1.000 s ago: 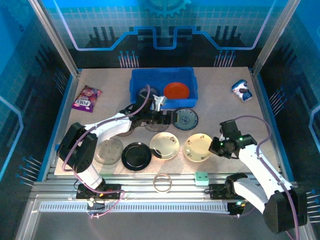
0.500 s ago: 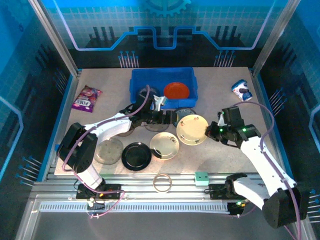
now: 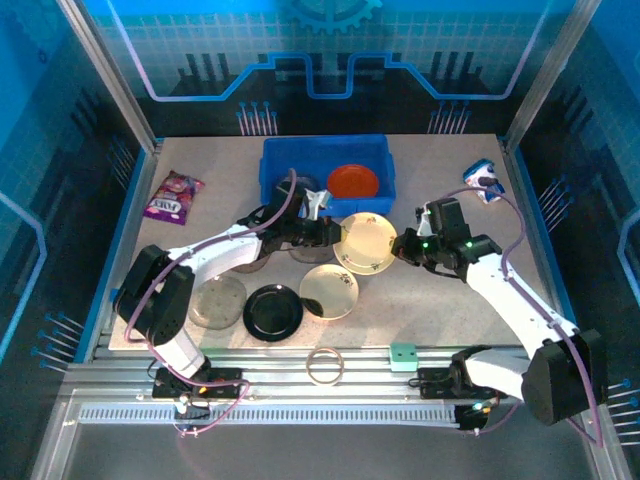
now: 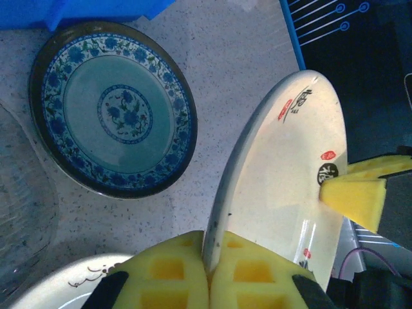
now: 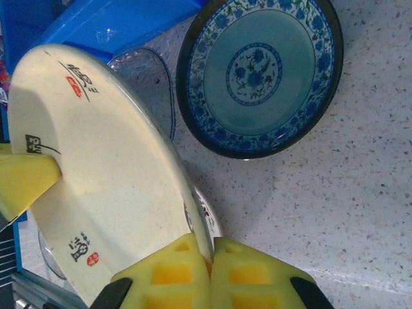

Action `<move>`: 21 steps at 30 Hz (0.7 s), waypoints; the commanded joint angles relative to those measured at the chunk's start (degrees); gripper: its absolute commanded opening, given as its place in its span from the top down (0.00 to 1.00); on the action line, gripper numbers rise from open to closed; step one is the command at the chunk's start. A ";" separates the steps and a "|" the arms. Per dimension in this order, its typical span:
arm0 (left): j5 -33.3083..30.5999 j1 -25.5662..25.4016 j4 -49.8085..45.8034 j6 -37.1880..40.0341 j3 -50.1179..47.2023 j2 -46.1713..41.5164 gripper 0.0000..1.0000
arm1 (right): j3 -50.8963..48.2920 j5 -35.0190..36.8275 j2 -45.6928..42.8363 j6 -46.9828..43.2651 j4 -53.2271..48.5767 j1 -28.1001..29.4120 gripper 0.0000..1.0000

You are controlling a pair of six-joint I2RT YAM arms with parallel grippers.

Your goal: Place the plates into the plastic bin on the countertop

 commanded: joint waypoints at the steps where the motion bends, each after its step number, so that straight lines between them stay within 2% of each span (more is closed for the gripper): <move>1: 0.51 -0.90 -0.44 0.87 2.13 -0.10 1.00 | 1.62 -1.25 0.93 0.47 3.32 1.35 1.00; 4: 0.00 -0.84 -0.67 1.19 2.13 -0.66 1.00 | 1.64 -0.31 1.37 0.24 2.90 1.44 1.00; 5: -0.49 -0.80 -0.98 1.28 2.21 -0.81 1.00 | 3.20 0.02 1.40 0.07 2.66 1.44 0.94; 8: -0.71 -0.28 -1.14 1.42 2.29 -1.15 1.00 | 4.52 1.72 1.53 -0.84 1.00 1.39 0.65; 9: -0.60 -0.07 -1.19 1.36 2.39 -1.13 1.00 | 5.29 2.70 1.72 -1.36 -0.04 1.45 0.58; 12: -0.37 0.50 -1.52 1.26 2.98 -0.98 1.00 | 7.23 7.75 2.28 -2.44 -3.83 1.82 0.49; 16: -1.27 1.59 -2.77 1.31 4.70 -0.70 1.00 | 7.70 13.42 1.58 -2.69 -5.78 2.23 0.47; 21: -2.15 3.78 -7.61 2.78 10.79 0.83 1.00 | 6.28 17.69 -2.27 -2.68 -4.94 2.14 0.50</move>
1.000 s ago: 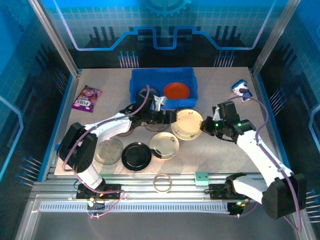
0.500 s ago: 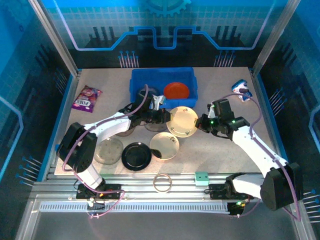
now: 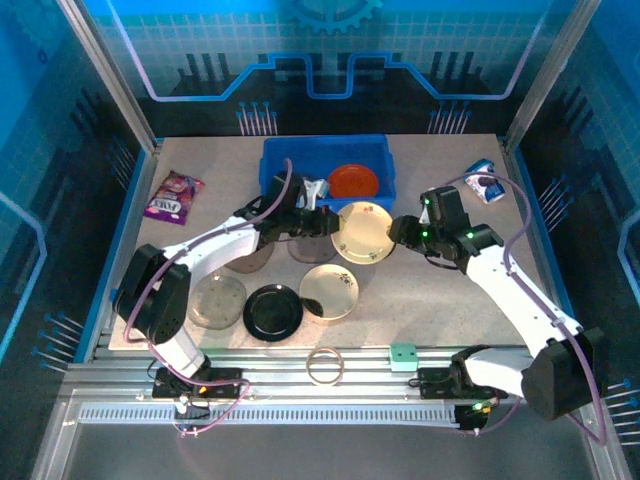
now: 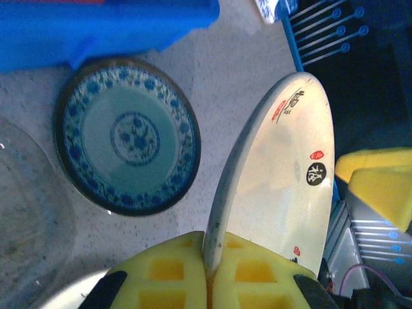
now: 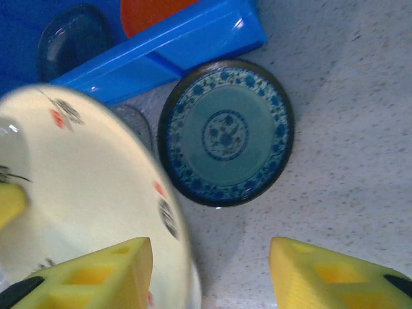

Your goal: Place the plates into the plastic bin on the countertop

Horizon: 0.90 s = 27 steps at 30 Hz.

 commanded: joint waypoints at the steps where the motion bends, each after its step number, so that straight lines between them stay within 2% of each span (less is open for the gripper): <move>1: -0.93 1.70 -3.53 2.37 6.07 0.73 1.00 | -0.36 5.09 -3.00 -0.66 -1.49 0.64 0.50; 9: -1.72 4.55 -8.35 3.24 17.26 5.48 1.00 | -1.37 4.39 -2.69 -0.66 -1.02 0.46 0.52; 19: -1.73 8.03 -9.35 2.51 29.82 13.48 1.00 | -2.75 2.28 -2.01 0.64 0.58 -0.24 0.53; 27: -2.80 11.78 -6.15 -3.65 38.72 22.16 1.00 | -3.00 1.31 -1.11 2.49 2.40 -0.22 0.53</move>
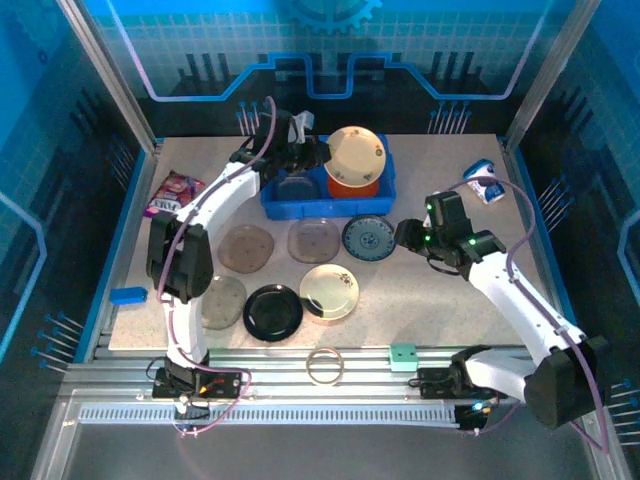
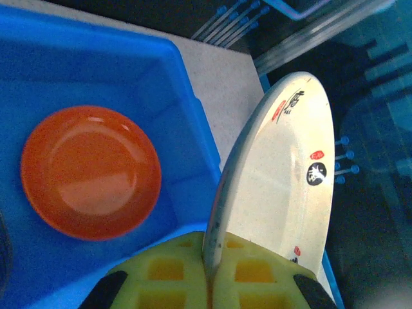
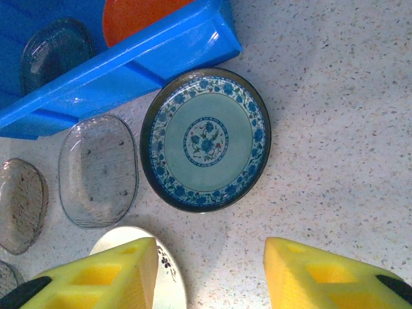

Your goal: Place the plates into the plastic bin on the countertop

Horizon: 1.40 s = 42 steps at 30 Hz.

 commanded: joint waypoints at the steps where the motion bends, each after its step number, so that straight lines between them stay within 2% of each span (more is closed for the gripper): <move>1: -1.27 1.69 1.82 -3.39 4.84 3.53 1.00 | -0.59 -0.92 0.52 1.71 1.43 -0.11 0.53; 9: -1.95 2.00 0.95 -6.76 12.72 11.86 1.00 | -0.90 -1.74 1.28 2.54 2.61 0.15 0.53; 22: -3.91 1.49 2.15 -12.36 14.76 19.88 1.00 | -1.94 -2.17 2.00 3.85 3.85 1.11 0.53; 42: -6.88 -0.55 -2.95 -14.15 23.45 30.29 1.00 | -4.28 -2.41 0.81 3.92 3.94 1.12 0.53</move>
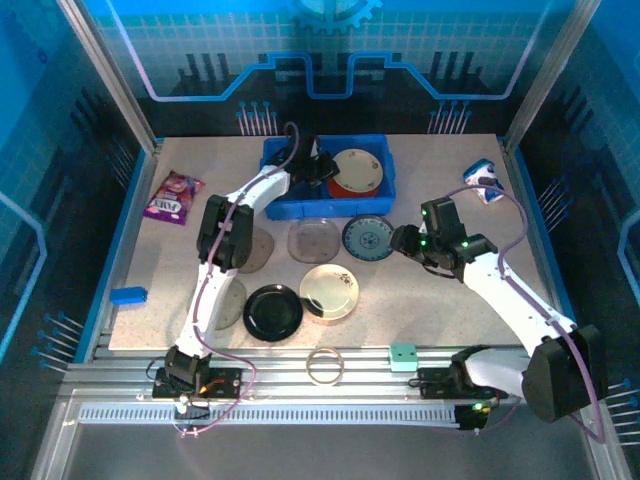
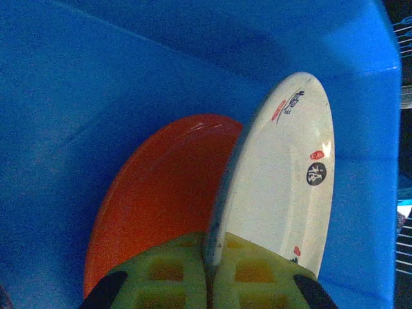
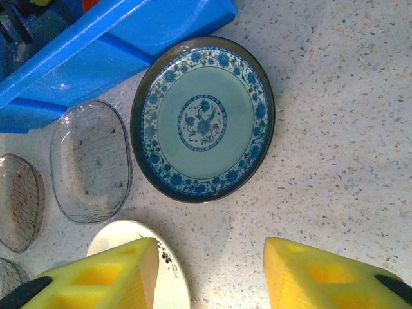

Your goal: Place the plates into the plastic bin on the countertop

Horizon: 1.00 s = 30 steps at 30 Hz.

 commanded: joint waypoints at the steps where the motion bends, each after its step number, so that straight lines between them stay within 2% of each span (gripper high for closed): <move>1: -0.73 0.02 -0.91 -0.88 3.20 1.53 1.00 | -0.26 0.02 -1.08 0.23 0.13 0.93 0.53; 3: -0.96 0.00 -1.74 -0.75 3.70 1.80 1.00 | -0.32 0.10 -1.17 0.20 0.22 0.94 0.53; 4: -1.00 -0.02 -1.89 -0.57 3.80 1.88 0.96 | -0.39 0.05 -1.17 0.20 0.33 0.95 0.53; 6: -1.31 0.02 -2.51 -0.12 3.97 1.81 0.79 | -0.58 0.10 -1.26 0.23 0.48 0.99 0.53; 11: -0.76 0.02 -3.08 0.41 4.54 2.05 0.58 | -0.76 -0.01 -1.35 0.34 0.83 0.97 0.53; 20: -2.79 -0.10 -5.90 3.61 4.73 -0.01 0.44 | -0.68 -0.08 -2.16 0.20 0.32 0.94 0.52; 30: -4.44 -0.09 -7.31 6.58 4.75 -3.04 0.35 | -0.58 0.20 -2.93 0.46 -0.44 1.01 0.52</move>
